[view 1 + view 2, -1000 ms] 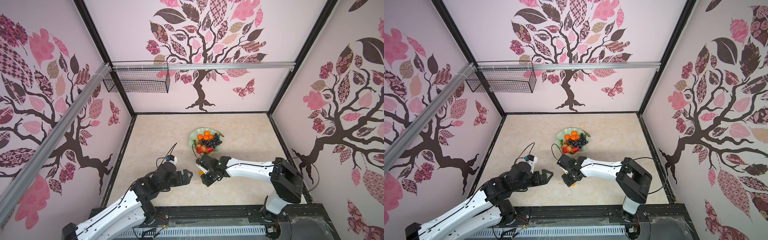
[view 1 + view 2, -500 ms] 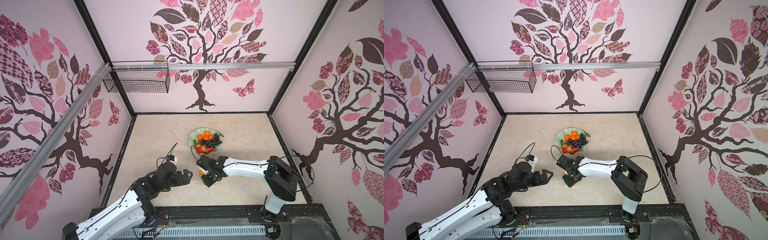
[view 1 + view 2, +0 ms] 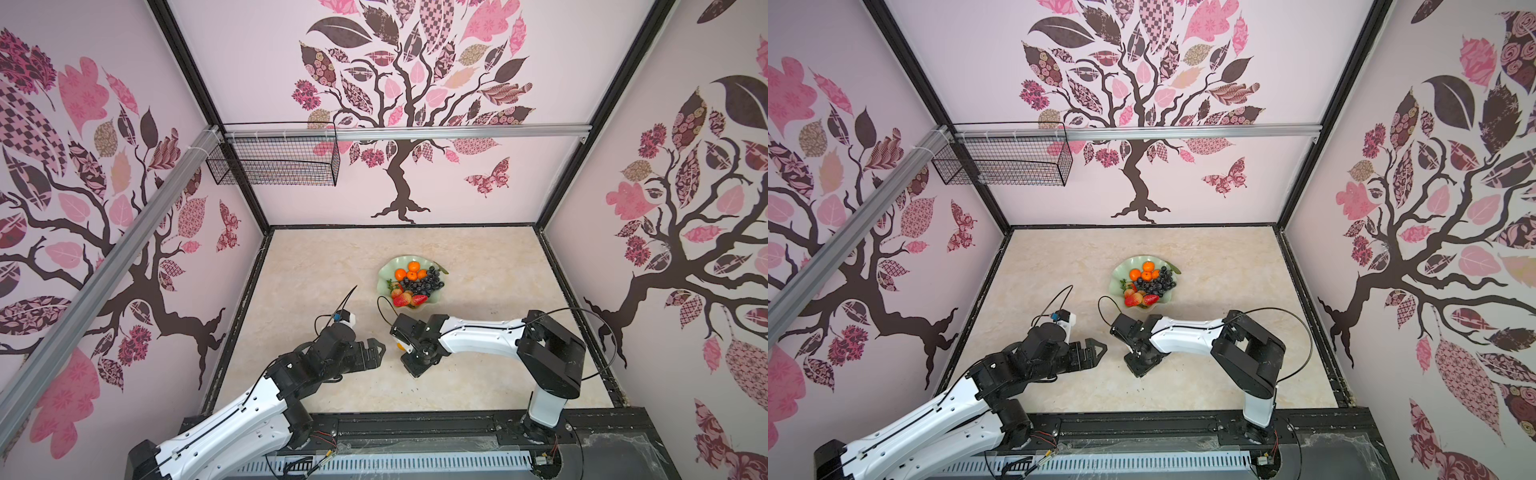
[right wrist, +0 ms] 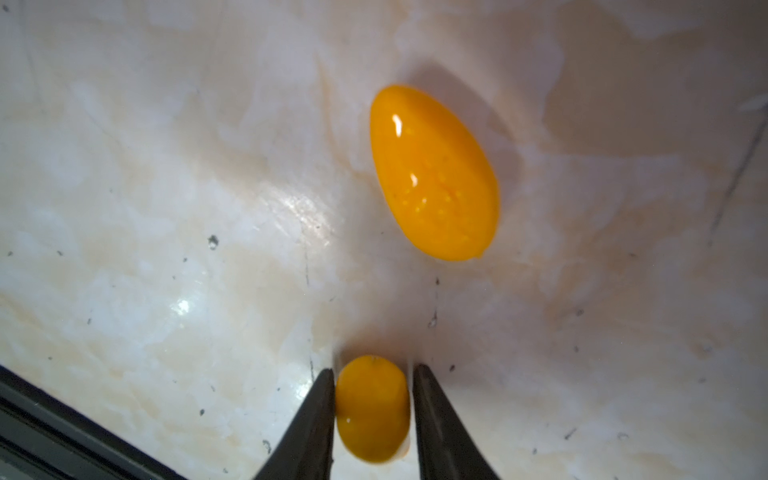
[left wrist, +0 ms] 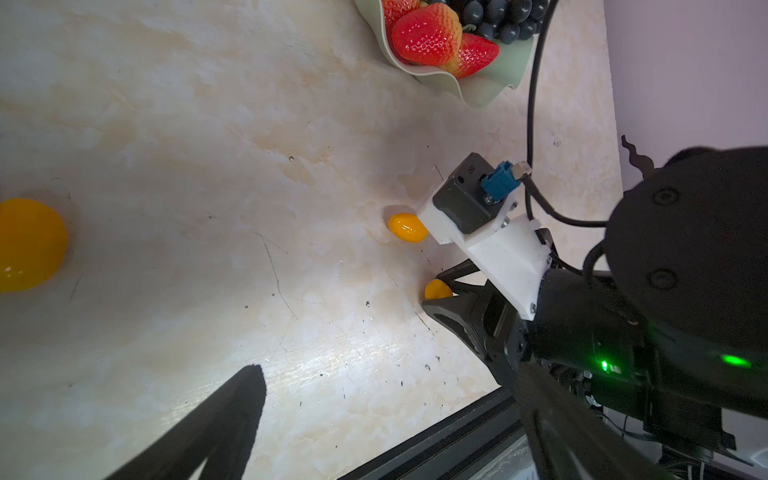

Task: Place and organize the fake fruits in the fruit bowl
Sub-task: 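Lower the open right gripper and close it on the nearer yellow kumquat, then lift the kumquat with the right gripper and carry it over the bowl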

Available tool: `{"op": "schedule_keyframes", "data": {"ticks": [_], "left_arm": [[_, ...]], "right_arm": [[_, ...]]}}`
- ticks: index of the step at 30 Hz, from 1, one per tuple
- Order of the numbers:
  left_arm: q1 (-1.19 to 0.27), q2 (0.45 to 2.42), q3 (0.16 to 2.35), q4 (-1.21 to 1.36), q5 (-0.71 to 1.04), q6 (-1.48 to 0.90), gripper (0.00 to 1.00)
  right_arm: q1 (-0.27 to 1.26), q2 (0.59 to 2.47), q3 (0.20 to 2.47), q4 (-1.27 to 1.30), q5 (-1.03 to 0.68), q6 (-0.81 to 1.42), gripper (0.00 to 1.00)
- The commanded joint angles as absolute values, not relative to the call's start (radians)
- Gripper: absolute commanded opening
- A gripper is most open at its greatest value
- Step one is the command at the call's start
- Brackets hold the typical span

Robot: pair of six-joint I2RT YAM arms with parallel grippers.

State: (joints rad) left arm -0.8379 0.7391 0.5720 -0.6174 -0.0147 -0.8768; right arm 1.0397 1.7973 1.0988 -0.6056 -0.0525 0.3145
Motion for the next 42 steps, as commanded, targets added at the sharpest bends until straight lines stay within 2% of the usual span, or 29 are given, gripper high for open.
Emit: {"op": "schedule_keyframes", "data": {"ticks": [1,10,18,24,29,33,42], "left_arm": [[-0.842,0.741,0.584,-0.586,-0.012,-0.858,0.98],[-0.841,0.771,0.616,-0.565,-0.024,-0.831,0.98],[-0.839,0.872,0.71,-0.51,-0.079,-0.722,0.98],[-0.834,0.932,0.787,-0.52,-0.089,-0.661,0.98],[-0.766,0.974,0.805,-0.5,-0.032,-0.651,0.98],[-0.7,1.001,0.827,-0.489,0.011,-0.626,0.98],[-0.615,1.117,0.942,-0.496,0.067,-0.533,0.98]], "right_arm": [[1.046,1.832,1.114,-0.642,-0.034,0.32,0.33],[1.046,1.792,1.102,-0.642,-0.065,0.339,0.26],[1.028,1.676,1.059,-0.604,-0.064,0.414,0.23],[0.959,1.565,1.015,-0.534,-0.107,0.478,0.21],[0.885,1.483,1.001,-0.493,-0.129,0.529,0.21],[0.839,1.443,1.019,-0.501,-0.083,0.569,0.21],[0.741,1.47,1.103,-0.478,-0.094,0.606,0.21]]}}
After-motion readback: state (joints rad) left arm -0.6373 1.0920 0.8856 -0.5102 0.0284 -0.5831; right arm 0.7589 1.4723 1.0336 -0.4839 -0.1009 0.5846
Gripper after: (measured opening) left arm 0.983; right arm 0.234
